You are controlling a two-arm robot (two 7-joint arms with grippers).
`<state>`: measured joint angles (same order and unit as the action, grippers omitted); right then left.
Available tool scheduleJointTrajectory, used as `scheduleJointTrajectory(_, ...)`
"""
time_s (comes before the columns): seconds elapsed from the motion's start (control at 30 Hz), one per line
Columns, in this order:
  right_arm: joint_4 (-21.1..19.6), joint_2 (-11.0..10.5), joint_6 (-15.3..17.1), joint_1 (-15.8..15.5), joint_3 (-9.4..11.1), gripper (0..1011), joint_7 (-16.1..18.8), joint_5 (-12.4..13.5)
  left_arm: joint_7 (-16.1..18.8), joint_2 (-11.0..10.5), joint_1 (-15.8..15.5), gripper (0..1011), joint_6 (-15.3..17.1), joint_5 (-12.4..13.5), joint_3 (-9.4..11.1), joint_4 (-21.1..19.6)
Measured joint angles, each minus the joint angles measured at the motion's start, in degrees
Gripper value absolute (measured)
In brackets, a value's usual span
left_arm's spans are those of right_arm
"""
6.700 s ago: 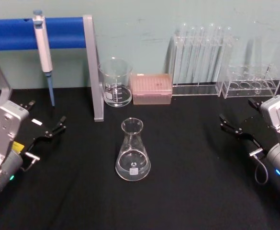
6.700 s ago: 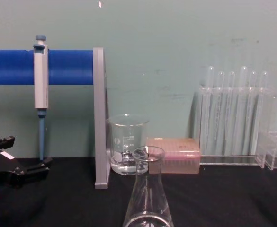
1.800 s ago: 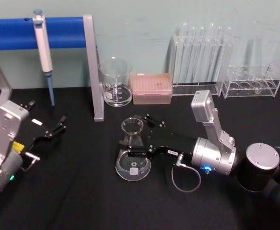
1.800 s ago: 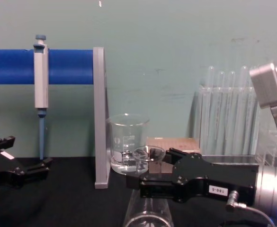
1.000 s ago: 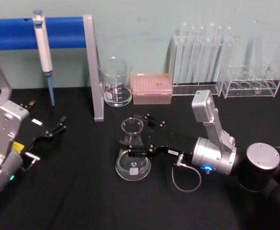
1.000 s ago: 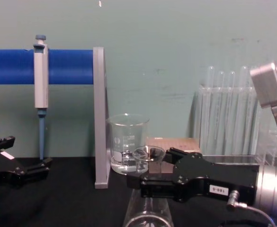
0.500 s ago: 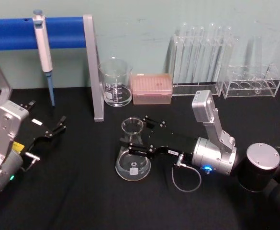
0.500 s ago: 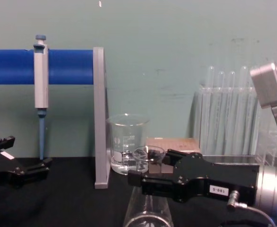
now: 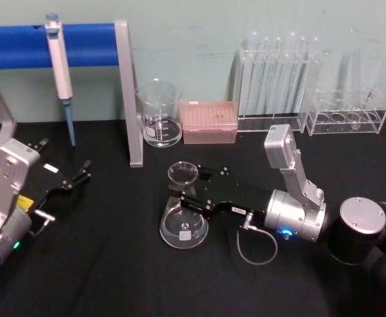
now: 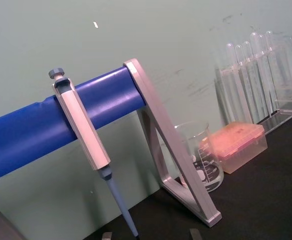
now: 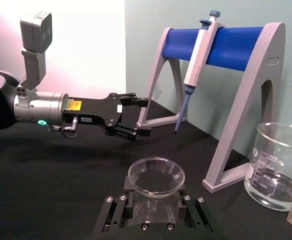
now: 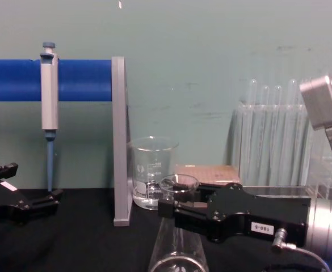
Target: Grasp the erlenmeyer flask with one hand, shake it three times, then place it back.
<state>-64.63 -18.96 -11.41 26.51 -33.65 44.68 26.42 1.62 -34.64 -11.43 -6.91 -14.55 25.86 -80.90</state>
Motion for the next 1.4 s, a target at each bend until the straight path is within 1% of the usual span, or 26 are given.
scheduleJointTrajectory(0.67, 0.0, 0.0, 0.0, 0.0, 0.0, 453, 0.0, 0.02, 0.0, 0.0, 0.0, 1001, 0.0, 0.0, 0.0, 0.0)
scheduleJointTrajectory(0.8, -0.73, -0.14, 0.24, -0.34, 0.38, 453, -0.87, 0.13, 0.0, 0.0, 0.0, 1001, 0.0, 0.01, 0.0, -0.01)
scheduleJointTrajectory(1.03, -4.55, -0.95, 0.12, -1.69, 1.99, 453, -3.05, 0.65, 0.0, 0.0, 0.0, 1001, 0.0, 0.0, 0.0, 0.0)
scheduleJointTrajectory(1.17, -7.89, -1.78, -0.07, -2.75, 3.24, 453, -4.59, 0.97, 0.0, 0.0, 0.0, 1001, 0.0, 0.0, 0.0, 0.0)
scheduleJointTrajectory(1.4, -12.54, -3.14, 0.0, -4.54, 5.42, 453, -7.39, 1.16, 0.0, 0.0, 0.0, 1001, 0.0, 0.0, 0.0, 0.0)
